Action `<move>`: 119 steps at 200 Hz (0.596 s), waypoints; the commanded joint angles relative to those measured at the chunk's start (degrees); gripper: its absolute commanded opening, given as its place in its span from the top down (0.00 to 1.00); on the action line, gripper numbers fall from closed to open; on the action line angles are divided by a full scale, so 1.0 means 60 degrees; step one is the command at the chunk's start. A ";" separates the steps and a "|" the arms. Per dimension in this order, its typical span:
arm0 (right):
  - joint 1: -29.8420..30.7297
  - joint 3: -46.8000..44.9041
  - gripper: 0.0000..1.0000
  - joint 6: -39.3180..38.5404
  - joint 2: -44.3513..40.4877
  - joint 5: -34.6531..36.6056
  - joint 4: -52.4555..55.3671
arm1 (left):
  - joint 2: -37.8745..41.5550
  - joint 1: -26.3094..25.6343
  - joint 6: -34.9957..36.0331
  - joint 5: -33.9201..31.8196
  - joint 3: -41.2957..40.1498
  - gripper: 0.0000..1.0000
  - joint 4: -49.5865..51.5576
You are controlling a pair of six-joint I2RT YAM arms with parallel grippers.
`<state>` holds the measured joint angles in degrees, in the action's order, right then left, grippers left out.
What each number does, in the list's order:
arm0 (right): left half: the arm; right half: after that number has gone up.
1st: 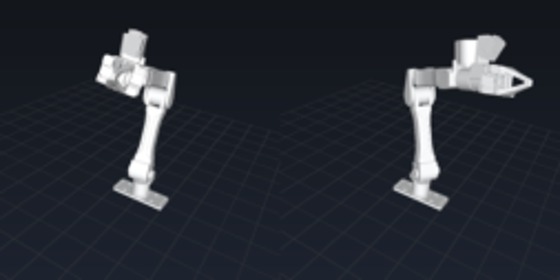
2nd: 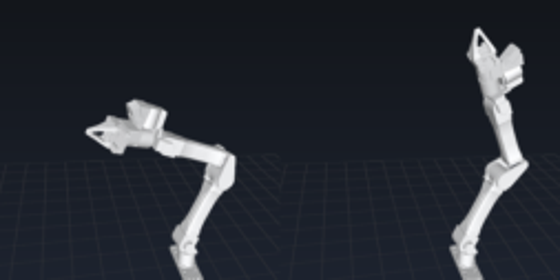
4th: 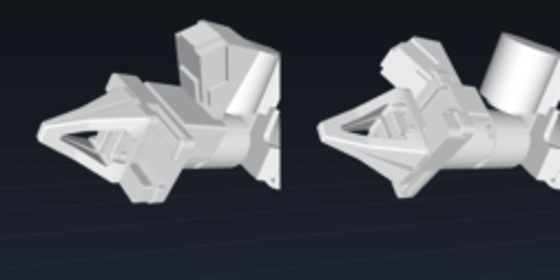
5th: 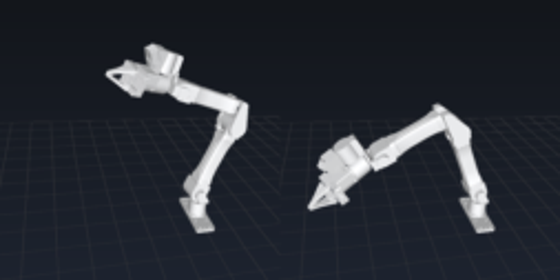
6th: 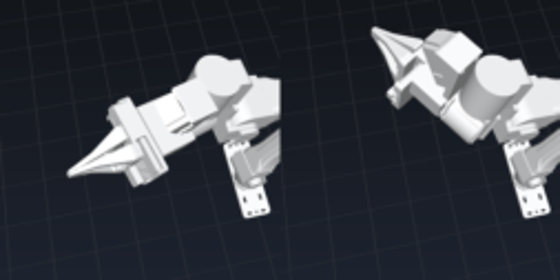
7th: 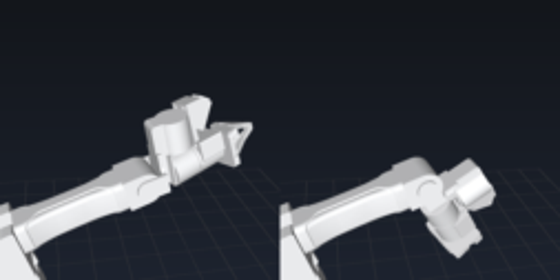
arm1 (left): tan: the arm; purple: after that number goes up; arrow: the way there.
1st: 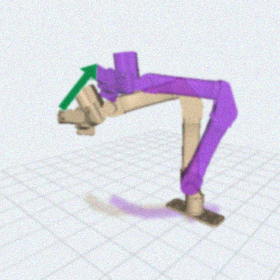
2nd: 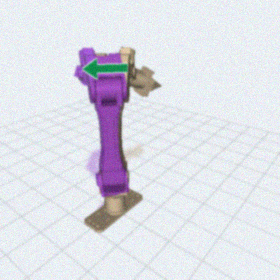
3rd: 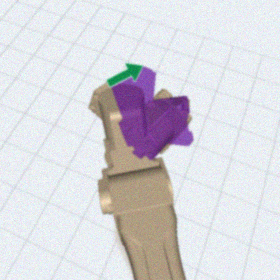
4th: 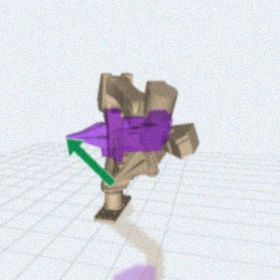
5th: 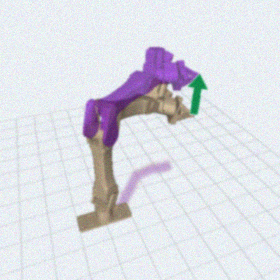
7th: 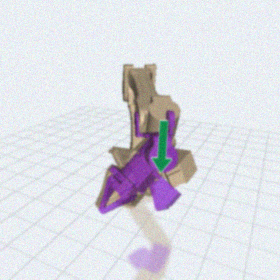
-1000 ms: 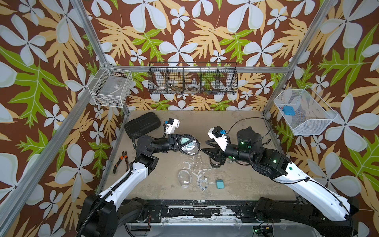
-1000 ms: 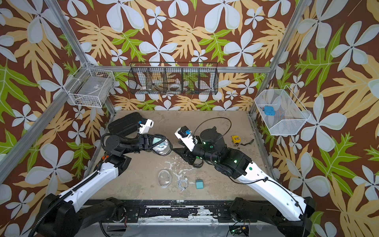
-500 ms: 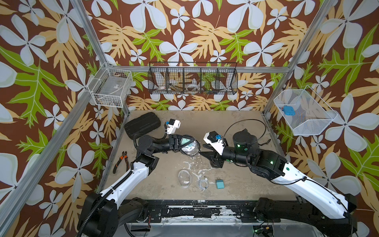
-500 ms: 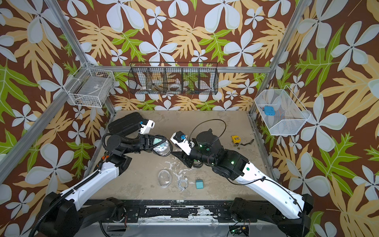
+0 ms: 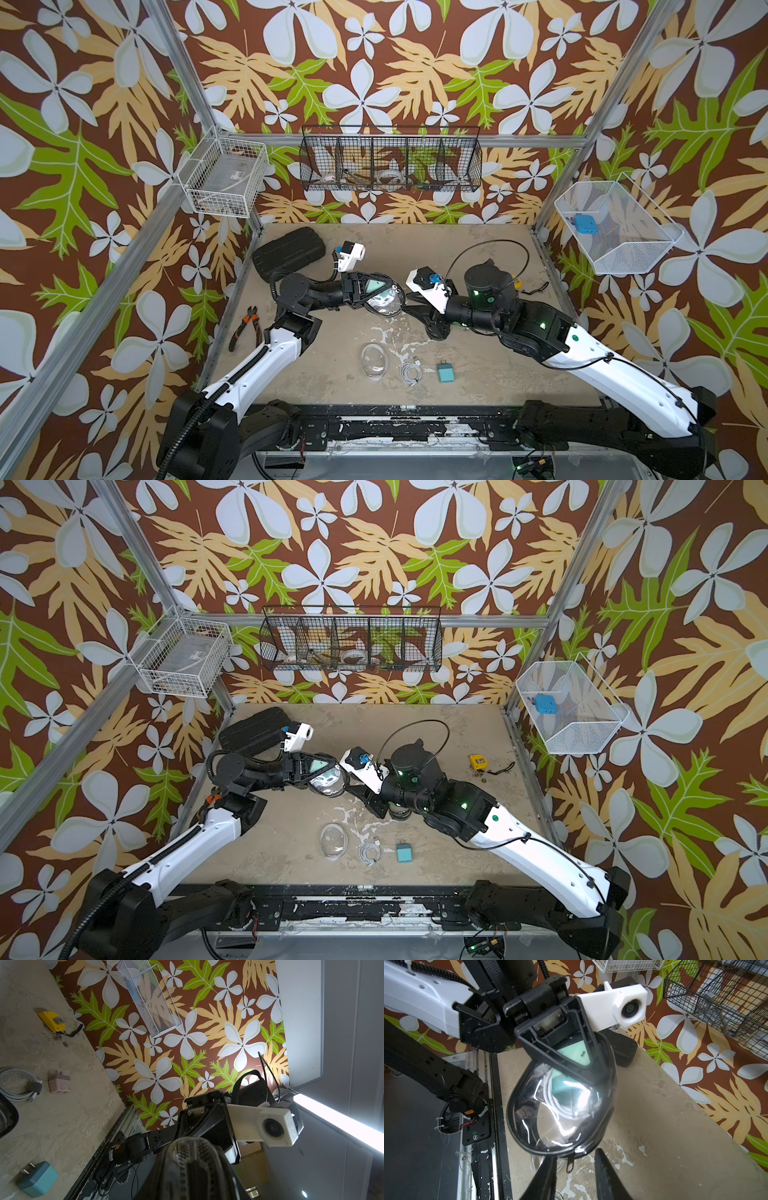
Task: Pack away charging kits
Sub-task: Zip the zipper on the storage bag.
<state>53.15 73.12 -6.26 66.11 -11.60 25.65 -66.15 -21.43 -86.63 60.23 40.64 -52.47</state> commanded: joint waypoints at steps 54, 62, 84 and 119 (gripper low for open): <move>0.0005 0.0086 0.89 -0.0128 0.0026 -0.0059 -0.0349 | -0.0005 0.0012 -0.0059 0.0201 0.0074 0.98 -0.0389; -0.0001 0.0091 0.98 -0.0128 0.0036 -0.0058 -0.0346 | -0.0005 0.0012 -0.0074 0.0205 0.0098 0.98 -0.0418; 0.0005 0.0140 1.00 -0.0114 -0.0002 0.0026 -0.0443 | 0.0035 0.0011 -0.0097 0.0245 0.0113 0.98 -0.0412; 0.0008 0.0205 1.00 0.0009 -0.0039 0.0830 -0.0647 | 0.0097 0.0012 -0.0044 0.0275 0.0020 0.98 -0.0308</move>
<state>53.17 73.76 -6.66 66.00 -11.07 25.06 -65.95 -21.43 -86.83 60.25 40.82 -52.49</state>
